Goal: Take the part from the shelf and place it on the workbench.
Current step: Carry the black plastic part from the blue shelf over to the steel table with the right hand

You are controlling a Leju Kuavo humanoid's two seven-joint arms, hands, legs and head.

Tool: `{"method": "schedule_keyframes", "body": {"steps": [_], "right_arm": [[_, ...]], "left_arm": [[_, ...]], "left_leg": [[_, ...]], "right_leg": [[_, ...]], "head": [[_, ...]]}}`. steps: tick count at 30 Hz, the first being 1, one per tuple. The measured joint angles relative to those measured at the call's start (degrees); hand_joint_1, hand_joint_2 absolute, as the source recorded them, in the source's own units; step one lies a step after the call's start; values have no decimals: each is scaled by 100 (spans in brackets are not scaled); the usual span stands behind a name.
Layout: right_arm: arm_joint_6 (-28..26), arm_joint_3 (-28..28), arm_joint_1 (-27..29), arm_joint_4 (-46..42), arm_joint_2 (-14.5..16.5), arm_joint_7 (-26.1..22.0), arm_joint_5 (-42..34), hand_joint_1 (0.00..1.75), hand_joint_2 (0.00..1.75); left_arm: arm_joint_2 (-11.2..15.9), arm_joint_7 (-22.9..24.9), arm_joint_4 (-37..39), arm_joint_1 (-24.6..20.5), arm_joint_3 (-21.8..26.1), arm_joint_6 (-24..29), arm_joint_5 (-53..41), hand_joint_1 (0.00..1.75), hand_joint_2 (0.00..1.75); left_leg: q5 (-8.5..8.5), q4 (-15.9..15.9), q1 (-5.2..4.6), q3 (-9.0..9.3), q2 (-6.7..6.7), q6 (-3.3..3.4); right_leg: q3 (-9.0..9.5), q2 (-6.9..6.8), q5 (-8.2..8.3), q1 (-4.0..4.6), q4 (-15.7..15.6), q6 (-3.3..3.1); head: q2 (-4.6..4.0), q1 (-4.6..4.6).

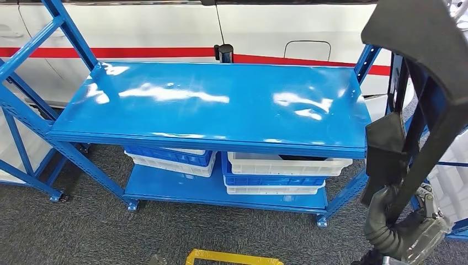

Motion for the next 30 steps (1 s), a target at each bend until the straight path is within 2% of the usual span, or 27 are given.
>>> {"method": "schedule_keyframes", "body": {"steps": [1, 3, 4, 5, 8, 9, 10, 12, 13, 14, 15, 16, 17, 18, 19, 20, 23, 24, 26, 28, 29, 30], "right_arm": [[41, 49, -4, 28, -40, -32, -145, 175, 175], [180, 152, -30, 84, -107, -99, -478, 175, 175], [256, 206, -51, 114, -137, -136, -649, 175, 175], [325, 254, -73, 144, -161, -167, -799, 175, 175], [467, 358, -108, 216, -221, -243, -1095, 175, 175], [495, 379, -115, 232, -240, -259, -1153, 175, 175], [514, 392, -123, 246, -259, -271, -1199, 175, 175], [535, 403, -130, 279, -302, -278, -1254, 175, 175], [546, 406, -129, 301, -321, -279, -1272, 175, 175], [557, 408, -127, 324, -340, -279, -1287, 175, 175], [567, 409, -126, 345, -352, -278, -1300, 175, 175], [577, 410, -127, 363, -362, -278, -1309, 175, 175], [581, 411, -129, 374, -368, -278, -1317, 175, 175], [586, 413, -135, 385, -373, -279, -1325, 175, 175], [591, 417, -141, 394, -374, -279, -1335, 175, 175], [596, 421, -145, 405, -375, -279, -1351, 175, 175], [628, 428, -151, 438, -380, -278, -1394, 175, 175], [640, 434, -153, 444, -380, -277, -1404, 175, 175], [670, 451, -160, 452, -375, -277, -1419, 175, 175], [701, 468, -165, 469, -372, -275, -1432, 175, 175], [718, 475, -166, 484, -371, -274, -1439, 175, 175], [730, 482, -167, 498, -370, -272, -1444, 175, 175]], "left_arm": [[-2, -30, 3, 6, 16, 36, -6, 0, 175], [-1, -90, 5, -1, 42, 111, -8, 0, 175], [-1, -122, 6, -9, 51, 148, 2, 0, 175], [-2, -148, 7, -12, 58, 186, 18, 0, 175], [-21, -198, 8, 2, 90, 264, 66, 0, 175], [-31, -207, 9, 6, 103, 280, 77, 0, 175], [-43, -213, 9, 6, 114, 297, 83, 0, 175], [-62, -221, 12, 12, 133, 324, 87, 0, 175], [-69, -224, 16, 20, 141, 332, 88, 0, 175], [-76, -226, 21, 32, 150, 338, 87, 0, 175], [-81, -227, 26, 43, 159, 341, 87, 0, 175], [-87, -227, 31, 52, 170, 342, 86, 0, 175], [-93, -227, 34, 57, 180, 342, 85, 0, 175], [-97, -228, 35, 57, 189, 342, 85, 0, 175], [-100, -232, 36, 55, 194, 341, 85, 0, 175], [-103, -235, 37, 54, 197, 341, 85, 0, 175], [-108, -242, 38, 63, 200, 340, 92, 0, 175], [-109, -242, 39, 66, 201, 343, 97, 0, 175], [-114, -242, 40, 68, 203, 350, 107, 0, 175], [-120, -242, 43, 72, 209, 360, 122, 0, 175], [-122, -240, 44, 78, 214, 367, 131, 0, 175], [-123, -239, 46, 83, 219, 378, 138, 0, 175]], "left_leg": [[158, -295, -3, 179, 0, 33], [457, -1125, -27, 658, 7, 126], [533, -1422, -47, 818, 15, 160], [553, -1574, -70, 893, 22, 182], [612, -1662, -93, 892, 32, 225], [656, -1707, -80, 897, 34, 252], [699, -1750, -64, 899, 38, 277], [744, -1780, -53, 874, 40, 311], [754, -1777, -56, 856, 40, 316], [762, -1774, -58, 843, 40, 314], [768, -1769, -58, 835, 38, 310], [772, -1760, -56, 831, 36, 303], [771, -1742, -53, 826, 32, 291], [762, -1710, -64, 811, 26, 268], [752, -1675, -74, 791, 21, 240], [751, -1647, -85, 768, 18, 205], [775, -1622, -75, 720, 8, 115], [716, -1559, -63, 688, 6, 88], [390, -1131, -36, 510, 3, 28], [-24, -392, -17, 215, 5, -24], [-128, -126, -10, 120, 6, -36], [-125, -52, -5, 122, 6, -35]], "right_leg": [[0, 1, 3, 10, 0, -3], [5, 2, 11, 38, 4, -4], [2, 0, 16, 48, 5, 6], [-3, -3, 24, 51, 6, 21], [-31, -16, 42, 48, 4, 102], [-74, -14, -13, 56, 81, 117], [-160, -10, -126, 65, 261, 116], [-453, -2, -470, 61, 933, 87], [-592, -1, -607, 54, 1273, 95], [-660, -1, -670, 46, 1475, 124], [-617, -2, -642, 37, 1454, 171], [-468, -2, -539, 26, 1221, 230], [-246, -3, -394, 7, 834, 287], [-42, -1, -280, 0, 451, 318], [104, 6, -196, -4, 164, 311], [174, 13, -154, 1, 6, 281], [159, 23, -102, 10, -32, 157], [149, 20, -80, -4, -37, 121], [120, 10, -35, -31, -47, 45], [68, -1, 1, -16, -46, -9], [42, -5, 16, -8, -45, -18], [20, -7, 32, -1, -44, -26]], "head": [[0, 1], [0, 3], [0, 3], [0, 4], [0, 2], [0, 3], [0, 9], [0, 20], [0, 26], [0, 25], [0, 26], [0, 27], [0, 27], [0, 29], [0, 25], [0, 22], [0, 17], [0, 13], [0, -7], [0, -22], [0, -21], [0, -22]]}}
